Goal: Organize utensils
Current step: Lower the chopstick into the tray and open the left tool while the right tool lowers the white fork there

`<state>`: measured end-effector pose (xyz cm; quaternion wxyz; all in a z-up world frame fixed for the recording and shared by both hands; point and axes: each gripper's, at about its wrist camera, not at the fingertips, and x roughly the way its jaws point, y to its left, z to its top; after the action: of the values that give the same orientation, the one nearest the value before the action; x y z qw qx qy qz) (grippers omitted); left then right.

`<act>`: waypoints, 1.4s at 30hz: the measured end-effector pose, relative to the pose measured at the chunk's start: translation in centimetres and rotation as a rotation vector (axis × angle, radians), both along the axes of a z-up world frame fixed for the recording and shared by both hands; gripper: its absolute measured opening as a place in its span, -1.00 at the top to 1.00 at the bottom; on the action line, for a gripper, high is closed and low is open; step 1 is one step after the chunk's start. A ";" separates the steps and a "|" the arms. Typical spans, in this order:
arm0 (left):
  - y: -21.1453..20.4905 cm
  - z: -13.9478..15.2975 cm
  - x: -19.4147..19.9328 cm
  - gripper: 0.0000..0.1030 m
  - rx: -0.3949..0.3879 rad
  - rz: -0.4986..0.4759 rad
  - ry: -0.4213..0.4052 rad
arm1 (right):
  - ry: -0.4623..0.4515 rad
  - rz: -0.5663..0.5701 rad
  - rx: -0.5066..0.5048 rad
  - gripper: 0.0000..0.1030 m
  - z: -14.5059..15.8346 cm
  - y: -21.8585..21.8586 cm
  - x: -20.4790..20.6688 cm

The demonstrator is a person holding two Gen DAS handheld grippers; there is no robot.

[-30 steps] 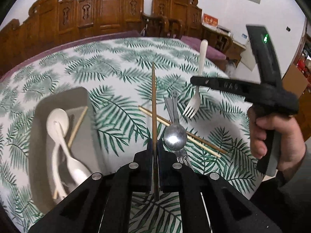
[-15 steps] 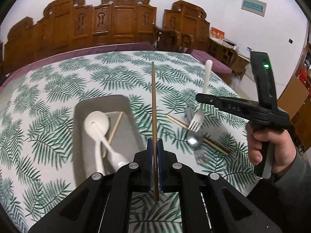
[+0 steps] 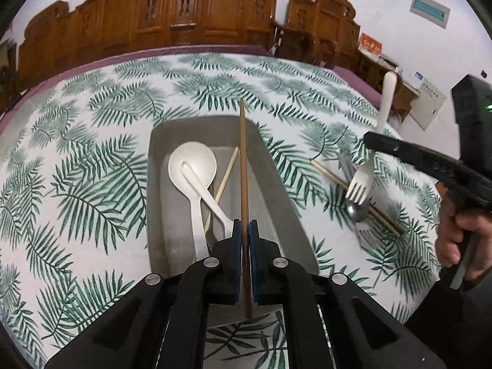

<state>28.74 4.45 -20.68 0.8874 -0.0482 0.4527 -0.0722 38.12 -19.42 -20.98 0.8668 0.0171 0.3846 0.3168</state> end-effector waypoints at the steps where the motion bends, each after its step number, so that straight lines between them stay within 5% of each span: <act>1: -0.1 -0.3 0.2 0.93 0.003 0.002 0.007 | -0.001 0.003 0.000 0.92 0.0 0.1 -0.1; 16: 0.1 -1.9 0.6 0.92 0.034 0.003 0.085 | -0.018 0.046 -0.015 0.92 0.8 2.0 -1.7; 33: 4.2 1.9 -0.1 0.92 0.022 0.085 -0.044 | -0.035 0.146 -0.007 0.92 2.9 8.1 -3.2; 42: 5.9 2.4 -0.1 0.92 0.016 0.125 -0.055 | 0.054 0.245 -0.020 0.92 0.6 13.1 -3.2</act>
<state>28.63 10.36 -18.29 0.9027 -0.0674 0.4247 -0.0146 34.90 -6.37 -20.35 0.8111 -0.0302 0.4102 0.4159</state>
